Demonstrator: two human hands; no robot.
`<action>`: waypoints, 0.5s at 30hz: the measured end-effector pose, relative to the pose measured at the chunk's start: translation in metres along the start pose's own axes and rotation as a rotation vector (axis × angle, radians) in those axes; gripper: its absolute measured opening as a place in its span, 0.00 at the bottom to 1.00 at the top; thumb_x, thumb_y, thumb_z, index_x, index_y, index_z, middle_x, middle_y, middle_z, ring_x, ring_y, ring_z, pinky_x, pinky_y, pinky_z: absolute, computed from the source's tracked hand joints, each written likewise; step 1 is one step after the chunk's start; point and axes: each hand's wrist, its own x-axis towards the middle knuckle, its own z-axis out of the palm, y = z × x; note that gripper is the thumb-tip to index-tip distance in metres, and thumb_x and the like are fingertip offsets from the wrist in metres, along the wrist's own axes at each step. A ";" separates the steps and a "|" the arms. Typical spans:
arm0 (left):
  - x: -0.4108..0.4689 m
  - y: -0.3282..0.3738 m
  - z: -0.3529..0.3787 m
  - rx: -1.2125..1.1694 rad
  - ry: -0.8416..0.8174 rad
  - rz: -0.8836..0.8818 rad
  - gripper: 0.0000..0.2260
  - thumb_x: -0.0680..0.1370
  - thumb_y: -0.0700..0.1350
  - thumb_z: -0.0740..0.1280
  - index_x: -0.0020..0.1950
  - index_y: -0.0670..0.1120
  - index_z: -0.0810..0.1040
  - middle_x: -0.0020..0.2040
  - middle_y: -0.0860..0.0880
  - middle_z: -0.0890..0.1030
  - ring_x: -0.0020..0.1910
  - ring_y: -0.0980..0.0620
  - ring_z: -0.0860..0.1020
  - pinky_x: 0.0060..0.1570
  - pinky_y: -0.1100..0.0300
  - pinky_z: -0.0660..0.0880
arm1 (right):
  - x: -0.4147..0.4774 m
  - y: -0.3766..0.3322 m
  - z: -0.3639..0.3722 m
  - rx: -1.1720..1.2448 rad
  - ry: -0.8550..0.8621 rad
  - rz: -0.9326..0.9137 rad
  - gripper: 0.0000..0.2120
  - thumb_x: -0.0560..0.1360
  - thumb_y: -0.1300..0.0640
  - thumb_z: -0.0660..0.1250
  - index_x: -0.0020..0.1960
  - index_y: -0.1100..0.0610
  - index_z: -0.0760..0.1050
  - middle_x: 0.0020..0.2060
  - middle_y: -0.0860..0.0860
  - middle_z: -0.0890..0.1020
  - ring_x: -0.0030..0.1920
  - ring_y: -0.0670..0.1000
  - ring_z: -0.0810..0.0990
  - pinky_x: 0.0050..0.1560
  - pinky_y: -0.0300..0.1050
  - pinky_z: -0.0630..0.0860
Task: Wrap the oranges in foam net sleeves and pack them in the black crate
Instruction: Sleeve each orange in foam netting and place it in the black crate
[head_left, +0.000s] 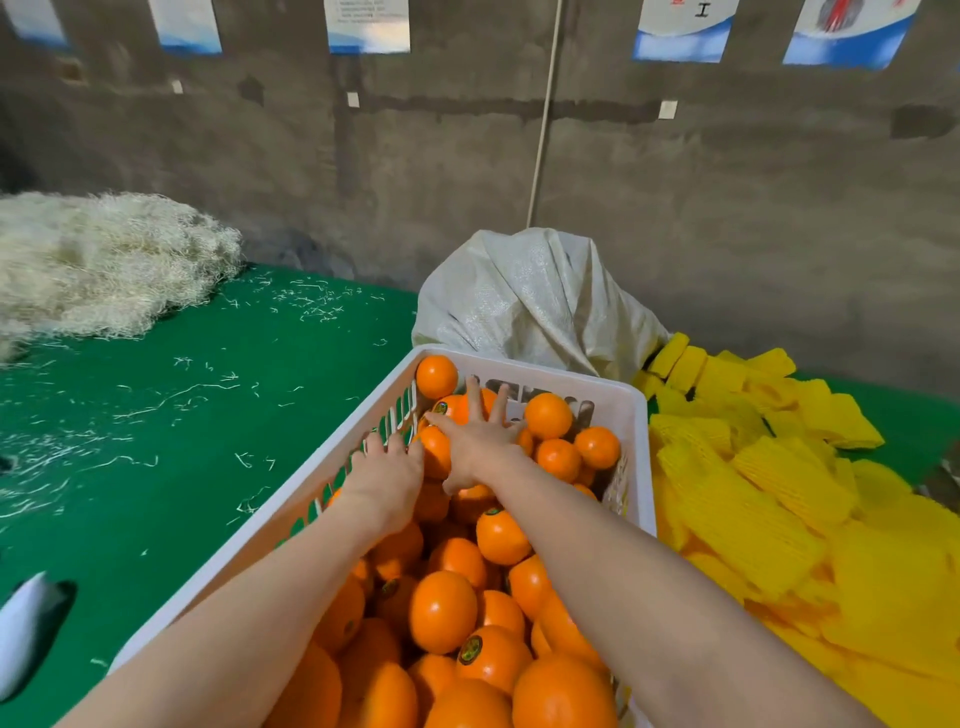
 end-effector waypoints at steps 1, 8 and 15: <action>0.001 0.000 0.002 -0.001 0.020 -0.005 0.26 0.75 0.36 0.63 0.72 0.42 0.59 0.71 0.36 0.63 0.70 0.33 0.60 0.66 0.40 0.64 | 0.004 -0.003 0.003 0.008 0.030 0.023 0.44 0.68 0.48 0.73 0.74 0.38 0.50 0.73 0.56 0.31 0.70 0.71 0.31 0.66 0.76 0.50; -0.009 -0.006 -0.010 -0.132 0.087 0.022 0.24 0.73 0.40 0.64 0.69 0.44 0.63 0.66 0.40 0.69 0.65 0.38 0.64 0.61 0.45 0.68 | -0.012 0.015 0.008 0.149 0.229 -0.022 0.36 0.65 0.44 0.75 0.69 0.42 0.64 0.74 0.54 0.43 0.71 0.69 0.42 0.69 0.63 0.60; -0.048 -0.025 -0.064 -0.878 -0.024 0.187 0.18 0.71 0.57 0.72 0.55 0.50 0.73 0.48 0.48 0.76 0.44 0.51 0.77 0.36 0.58 0.76 | -0.079 0.080 -0.019 0.578 0.016 -0.048 0.33 0.65 0.41 0.74 0.67 0.43 0.66 0.68 0.54 0.60 0.69 0.57 0.59 0.71 0.57 0.59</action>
